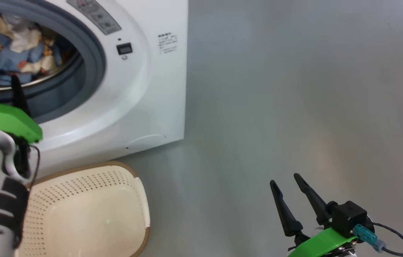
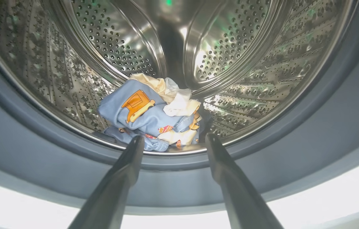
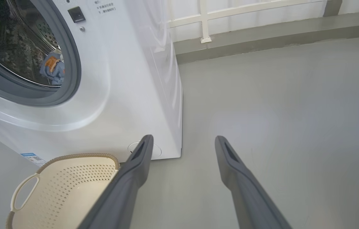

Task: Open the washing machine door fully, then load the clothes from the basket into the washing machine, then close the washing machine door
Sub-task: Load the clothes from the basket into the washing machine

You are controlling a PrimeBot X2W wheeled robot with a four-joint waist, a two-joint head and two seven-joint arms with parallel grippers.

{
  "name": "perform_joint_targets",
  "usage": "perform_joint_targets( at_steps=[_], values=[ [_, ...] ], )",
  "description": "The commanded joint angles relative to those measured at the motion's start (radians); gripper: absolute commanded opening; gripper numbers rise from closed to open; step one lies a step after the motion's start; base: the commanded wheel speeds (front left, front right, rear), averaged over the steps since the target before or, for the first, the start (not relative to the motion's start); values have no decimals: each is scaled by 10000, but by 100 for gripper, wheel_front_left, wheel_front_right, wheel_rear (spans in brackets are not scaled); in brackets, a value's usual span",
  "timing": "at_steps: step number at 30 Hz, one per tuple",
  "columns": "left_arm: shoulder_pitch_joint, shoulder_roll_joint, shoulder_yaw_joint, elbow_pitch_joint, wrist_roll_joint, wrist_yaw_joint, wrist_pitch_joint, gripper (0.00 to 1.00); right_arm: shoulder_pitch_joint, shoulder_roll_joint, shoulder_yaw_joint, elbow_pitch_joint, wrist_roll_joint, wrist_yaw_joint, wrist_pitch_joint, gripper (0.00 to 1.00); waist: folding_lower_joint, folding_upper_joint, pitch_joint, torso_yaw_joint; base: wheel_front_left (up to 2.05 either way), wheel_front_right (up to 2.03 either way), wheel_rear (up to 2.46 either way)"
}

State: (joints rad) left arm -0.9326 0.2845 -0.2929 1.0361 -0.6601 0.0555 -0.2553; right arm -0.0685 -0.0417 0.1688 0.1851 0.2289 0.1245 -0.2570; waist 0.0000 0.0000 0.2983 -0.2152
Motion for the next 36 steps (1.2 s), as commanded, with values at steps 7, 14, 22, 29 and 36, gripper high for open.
perform_joint_targets(
  at_steps=[7, 14, 22, 29, 36],
  values=[
    [1675, 41, 664, -1423, 578, 16, -64, 100, 64, -85, 1, -87, -146, 62, -48, 100, 0, 0, -1133, 728, 0, 0, 0],
    [3603, -306, 1053, -2663, 1039, -85, -64, 100, 186, -85, -217, -8, -299, 62, -48, 100, 0, 0, -1755, 1101, 0, 0, 0],
    [5879, -695, 1478, -4475, 1449, -172, -64, 100, 476, -85, -350, 71, -416, 62, -48, 100, 0, 0, -2452, 1388, 0, 0, 0],
    [7800, -967, 1858, -6323, 1930, -48, -64, 100, 688, -85, -448, 93, -502, 62, -48, 100, 0, 0, -2815, 1621, 0, 0, 0],
    [9354, -1286, 2207, -7804, 2454, -109, -64, 100, 812, -85, -612, 64, -553, 62, -48, 100, 0, 0, -2973, 1834, 0, 0, 0]
  ],
)
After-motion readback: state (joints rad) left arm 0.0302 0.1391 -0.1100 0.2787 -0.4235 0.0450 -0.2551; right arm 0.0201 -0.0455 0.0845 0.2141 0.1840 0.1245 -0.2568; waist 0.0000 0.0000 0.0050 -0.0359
